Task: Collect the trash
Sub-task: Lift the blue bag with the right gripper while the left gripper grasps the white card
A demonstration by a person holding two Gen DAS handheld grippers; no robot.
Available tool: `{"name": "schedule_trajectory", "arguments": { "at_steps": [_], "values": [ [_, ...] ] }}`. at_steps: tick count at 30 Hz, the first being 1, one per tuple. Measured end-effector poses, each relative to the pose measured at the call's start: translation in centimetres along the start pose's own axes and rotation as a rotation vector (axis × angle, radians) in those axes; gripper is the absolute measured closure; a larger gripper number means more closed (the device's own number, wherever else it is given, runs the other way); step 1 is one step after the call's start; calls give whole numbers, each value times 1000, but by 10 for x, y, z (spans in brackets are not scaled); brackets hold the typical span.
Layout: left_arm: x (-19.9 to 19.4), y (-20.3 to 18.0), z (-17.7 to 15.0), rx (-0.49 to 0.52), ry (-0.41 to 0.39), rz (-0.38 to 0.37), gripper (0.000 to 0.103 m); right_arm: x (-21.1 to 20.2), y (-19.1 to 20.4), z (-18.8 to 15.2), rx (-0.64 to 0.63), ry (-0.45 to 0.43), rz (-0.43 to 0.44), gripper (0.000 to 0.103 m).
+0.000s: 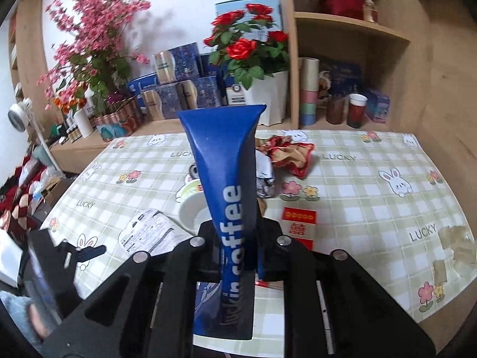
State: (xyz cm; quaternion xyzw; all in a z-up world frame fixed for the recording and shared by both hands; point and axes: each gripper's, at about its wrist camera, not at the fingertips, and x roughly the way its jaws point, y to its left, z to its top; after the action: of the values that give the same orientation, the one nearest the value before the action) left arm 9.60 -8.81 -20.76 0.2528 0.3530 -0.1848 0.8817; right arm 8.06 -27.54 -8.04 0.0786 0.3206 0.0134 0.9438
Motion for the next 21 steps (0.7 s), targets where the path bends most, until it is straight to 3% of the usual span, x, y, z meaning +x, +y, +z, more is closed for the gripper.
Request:
{"name": "schedule_trajectory", "arguments": {
  "at_steps": [7,9,10,11,12,13,16,21],
  "values": [
    [34,-2,5,162,1,89,6,-2,-26,-11,43,19,-32,85],
    [36,-2,9,207,-13,73,25,-1,-32,-14,59,26,-34,85],
    [37,-2,10,228,-13,51,55,-2,-34,-16,63,27,-35,85],
    [40,-1,11,237,4,17,75,-2,-36,-16,68,28,-35,85],
    [39,2,12,233,1,10,75,-3,-37,-16,72,28,-35,85],
    [34,7,13,215,-24,-5,82,-4,-38,-17,76,26,-35,85],
    [22,27,18,101,-41,-90,83,-7,-39,-15,83,17,-34,85],
    [2,94,28,-246,-62,-209,85,-10,-39,-16,96,13,-18,85]
  ]
}}
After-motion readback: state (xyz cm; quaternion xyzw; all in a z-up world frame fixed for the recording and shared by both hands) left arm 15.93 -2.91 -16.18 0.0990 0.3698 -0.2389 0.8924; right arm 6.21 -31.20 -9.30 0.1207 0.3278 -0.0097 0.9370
